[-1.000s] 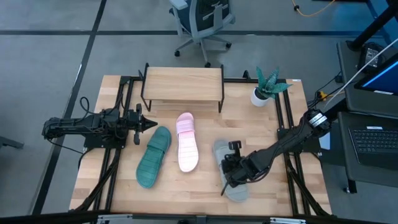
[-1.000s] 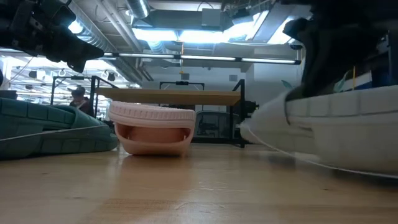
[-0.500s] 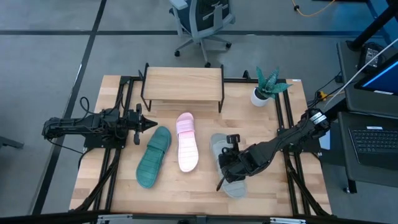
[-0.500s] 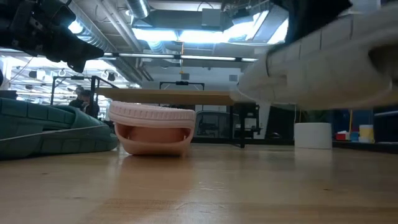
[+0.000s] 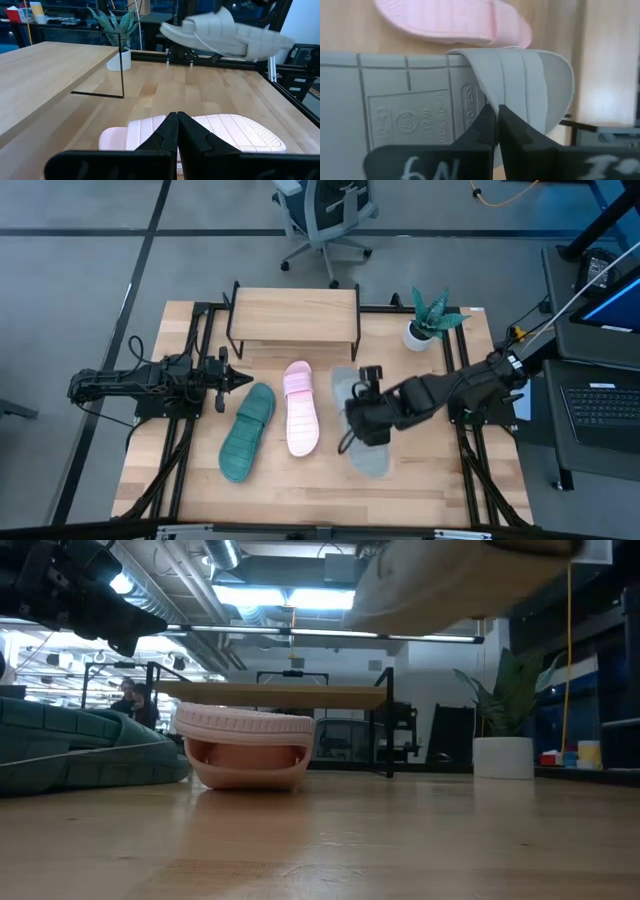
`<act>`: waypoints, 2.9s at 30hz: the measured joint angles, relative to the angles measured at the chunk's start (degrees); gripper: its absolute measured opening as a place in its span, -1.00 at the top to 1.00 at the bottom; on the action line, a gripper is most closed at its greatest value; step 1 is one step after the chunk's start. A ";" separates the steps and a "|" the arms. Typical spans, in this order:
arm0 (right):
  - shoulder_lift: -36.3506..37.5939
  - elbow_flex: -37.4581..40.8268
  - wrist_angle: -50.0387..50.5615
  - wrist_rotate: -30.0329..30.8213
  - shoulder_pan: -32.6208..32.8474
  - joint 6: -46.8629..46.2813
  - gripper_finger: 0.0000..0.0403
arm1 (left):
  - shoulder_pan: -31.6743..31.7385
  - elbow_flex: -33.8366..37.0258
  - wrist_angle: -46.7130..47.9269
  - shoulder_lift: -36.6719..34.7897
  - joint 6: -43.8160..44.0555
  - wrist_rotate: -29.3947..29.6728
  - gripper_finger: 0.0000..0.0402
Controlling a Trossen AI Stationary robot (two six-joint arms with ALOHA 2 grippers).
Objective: Pick and place slippers onto the shelf
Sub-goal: Put the pair of gray slippers on the shelf
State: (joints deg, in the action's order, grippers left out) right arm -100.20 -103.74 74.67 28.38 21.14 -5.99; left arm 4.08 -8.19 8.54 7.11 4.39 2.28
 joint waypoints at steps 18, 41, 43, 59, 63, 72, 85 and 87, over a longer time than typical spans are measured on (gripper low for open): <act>0.00 -14.02 4.57 -5.97 -14.41 8.15 0.95 | 0.01 0.00 0.00 0.00 -0.01 -0.01 1.00; 0.00 -14.62 -6.37 -15.06 -31.74 21.91 0.96 | 0.02 0.00 0.00 0.00 -0.01 0.01 1.00; 0.00 -14.63 -8.20 -18.11 -33.60 22.98 0.96 | 0.00 0.00 0.00 0.00 -0.01 -0.01 1.00; -4.73 -14.71 -15.94 -23.89 -44.30 29.05 0.96 | 0.02 0.00 -0.02 0.00 -0.03 0.01 1.00; -5.99 -14.69 -17.04 -24.88 -46.29 29.25 0.96 | 0.02 0.00 -0.04 0.00 -0.61 0.01 1.00; -6.64 -14.69 -18.93 -26.56 -48.76 28.74 0.96 | 0.02 0.00 -0.27 0.00 -4.00 0.01 1.00; -7.27 -14.69 -22.11 -29.68 -49.78 30.37 0.96 | 0.02 0.00 -0.28 0.00 -4.99 0.01 1.00; -8.34 -14.69 -22.46 -29.72 -49.95 30.48 0.96 | 0.02 0.00 -0.28 0.00 -4.99 0.02 1.00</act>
State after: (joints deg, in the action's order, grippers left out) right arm -108.54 -118.43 52.22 -1.34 -28.81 24.49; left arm 4.10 -8.19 8.25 7.11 -0.60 2.30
